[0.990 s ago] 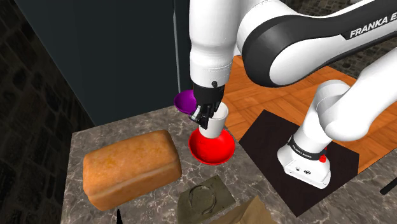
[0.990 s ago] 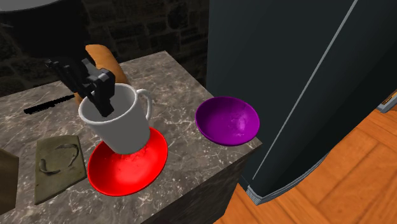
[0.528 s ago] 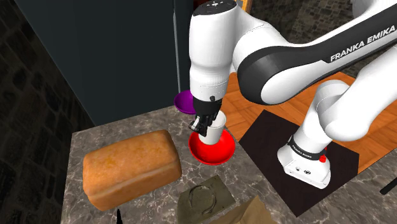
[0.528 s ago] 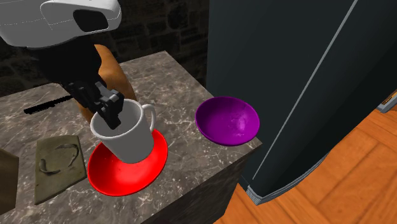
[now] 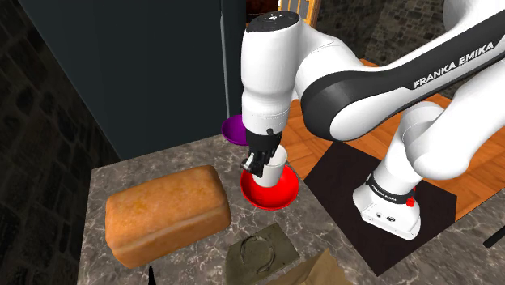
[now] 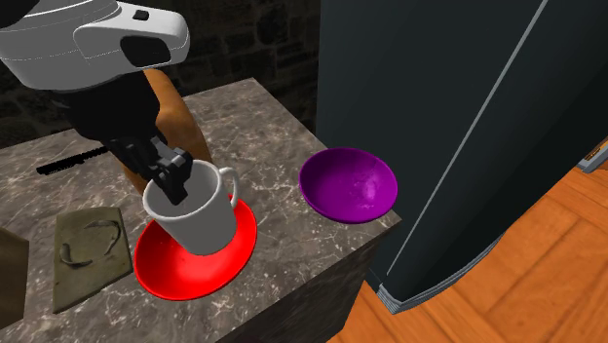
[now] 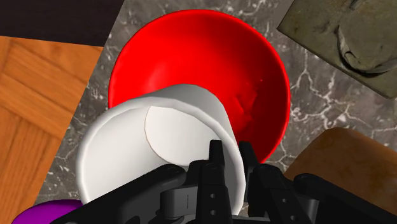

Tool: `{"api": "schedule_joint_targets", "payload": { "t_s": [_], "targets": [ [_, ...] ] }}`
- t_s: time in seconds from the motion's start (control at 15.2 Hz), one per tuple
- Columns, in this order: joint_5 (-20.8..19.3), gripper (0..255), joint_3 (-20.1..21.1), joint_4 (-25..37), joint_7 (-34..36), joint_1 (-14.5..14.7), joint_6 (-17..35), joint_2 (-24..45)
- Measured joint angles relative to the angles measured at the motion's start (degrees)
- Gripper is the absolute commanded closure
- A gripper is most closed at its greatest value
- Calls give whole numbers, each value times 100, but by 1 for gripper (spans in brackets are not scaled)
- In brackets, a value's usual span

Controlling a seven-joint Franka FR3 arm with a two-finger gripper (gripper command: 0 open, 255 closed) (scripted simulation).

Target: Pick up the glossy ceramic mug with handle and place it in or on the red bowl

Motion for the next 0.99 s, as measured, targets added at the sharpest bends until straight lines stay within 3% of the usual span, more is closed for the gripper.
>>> {"api": "schedule_joint_targets", "payload": {
  "t_s": [0.07, 0.46, 0.73, 0.99],
  "targets": [
    [0, 0, 0, -1, 0, 0, 1, 0],
    [0, 0, 0, -1, -1, 0, 2, -1],
    [47, 0, -98, 397, -54, 25, -595, -224],
    [37, 0, -115, 542, -57, 18, -758, -236]
  ]
}}
